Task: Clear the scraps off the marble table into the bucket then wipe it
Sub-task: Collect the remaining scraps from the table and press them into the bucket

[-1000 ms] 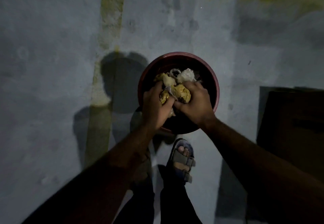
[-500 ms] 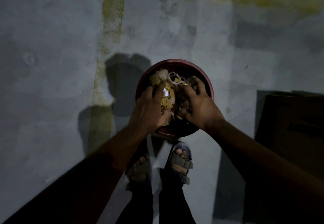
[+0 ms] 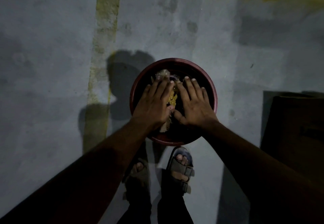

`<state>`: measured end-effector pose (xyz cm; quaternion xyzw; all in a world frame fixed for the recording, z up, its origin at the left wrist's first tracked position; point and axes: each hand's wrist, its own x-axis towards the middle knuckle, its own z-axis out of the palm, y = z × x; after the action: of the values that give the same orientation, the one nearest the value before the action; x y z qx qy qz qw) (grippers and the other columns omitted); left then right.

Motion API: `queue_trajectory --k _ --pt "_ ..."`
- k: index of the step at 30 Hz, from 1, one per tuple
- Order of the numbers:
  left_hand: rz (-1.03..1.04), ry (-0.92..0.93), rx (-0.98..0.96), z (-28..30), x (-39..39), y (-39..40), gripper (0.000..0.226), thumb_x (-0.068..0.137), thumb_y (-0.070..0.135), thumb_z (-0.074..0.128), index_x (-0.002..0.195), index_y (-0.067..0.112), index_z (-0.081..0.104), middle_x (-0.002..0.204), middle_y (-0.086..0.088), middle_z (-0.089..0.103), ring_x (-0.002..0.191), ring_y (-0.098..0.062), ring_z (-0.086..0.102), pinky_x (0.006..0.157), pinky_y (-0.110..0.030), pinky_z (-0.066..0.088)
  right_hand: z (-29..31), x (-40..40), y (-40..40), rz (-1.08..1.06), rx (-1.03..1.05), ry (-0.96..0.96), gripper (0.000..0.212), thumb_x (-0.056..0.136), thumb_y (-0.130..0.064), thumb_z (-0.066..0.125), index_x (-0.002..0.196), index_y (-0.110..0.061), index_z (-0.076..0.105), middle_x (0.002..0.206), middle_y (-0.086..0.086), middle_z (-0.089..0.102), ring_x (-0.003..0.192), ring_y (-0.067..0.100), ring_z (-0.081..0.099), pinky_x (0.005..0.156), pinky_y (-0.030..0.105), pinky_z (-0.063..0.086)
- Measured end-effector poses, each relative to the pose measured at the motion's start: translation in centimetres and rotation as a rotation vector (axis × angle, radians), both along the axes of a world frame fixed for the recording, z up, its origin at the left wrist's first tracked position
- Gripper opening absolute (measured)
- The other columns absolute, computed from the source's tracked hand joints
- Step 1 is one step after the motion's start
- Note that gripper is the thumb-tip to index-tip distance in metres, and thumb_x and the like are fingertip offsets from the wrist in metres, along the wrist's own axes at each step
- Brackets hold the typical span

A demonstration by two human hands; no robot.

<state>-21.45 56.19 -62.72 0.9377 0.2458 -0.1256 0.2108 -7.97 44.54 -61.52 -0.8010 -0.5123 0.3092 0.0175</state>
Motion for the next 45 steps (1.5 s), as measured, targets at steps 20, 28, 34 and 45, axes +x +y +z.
queue_trajectory --k 20,28,34,45 --pt "0.061 0.233 0.073 -7.0 1.4 -0.5 0.07 0.102 0.052 0.033 0.159 0.016 0.013 0.164 -0.005 0.02 0.149 -0.025 0.018 0.119 -0.049 0.014 -7.9 -0.7 1.4 -0.036 -0.09 0.031 0.091 0.089 -0.052 0.029 0.162 -0.015 -0.01 0.17 0.018 -0.008 0.157 0.034 -0.008 0.125 0.056 -0.002" --pt "0.105 0.106 0.183 -0.2 0.3 -0.9 0.078 0.097 0.052 0.039 0.161 0.019 0.01 0.169 -0.001 0.009 0.154 -0.023 0.011 0.117 -0.055 0.019 -0.5 -1.2 0.7 -0.08 0.064 0.026 0.082 0.094 -0.049 0.036 0.162 -0.011 0.013 0.169 0.016 0.015 0.157 0.03 0.011 0.125 0.055 0.0" --pt "0.083 0.019 0.27 9.6 -0.3 -1.2 0.075 0.096 0.051 0.04 0.16 0.017 0.017 0.168 -0.004 0.012 0.154 -0.023 0.014 0.118 -0.052 0.019 9.3 -2.1 0.1 -0.188 0.183 -0.043 0.077 0.095 -0.049 0.029 0.16 -0.009 0.024 0.168 0.015 0.022 0.156 0.029 0.016 0.124 0.056 0.005" --pt "-0.052 -0.168 0.275 38.9 -1.8 -3.6 0.069 0.099 0.049 0.03 0.159 0.016 0.021 0.169 -0.005 0.009 0.155 -0.024 0.009 0.121 -0.053 0.019 37.7 -5.6 -4.7 -0.369 0.299 -0.138 0.067 0.101 -0.038 0.037 0.16 -0.012 0.023 0.169 0.012 0.018 0.158 0.028 0.009 0.126 0.055 0.013"
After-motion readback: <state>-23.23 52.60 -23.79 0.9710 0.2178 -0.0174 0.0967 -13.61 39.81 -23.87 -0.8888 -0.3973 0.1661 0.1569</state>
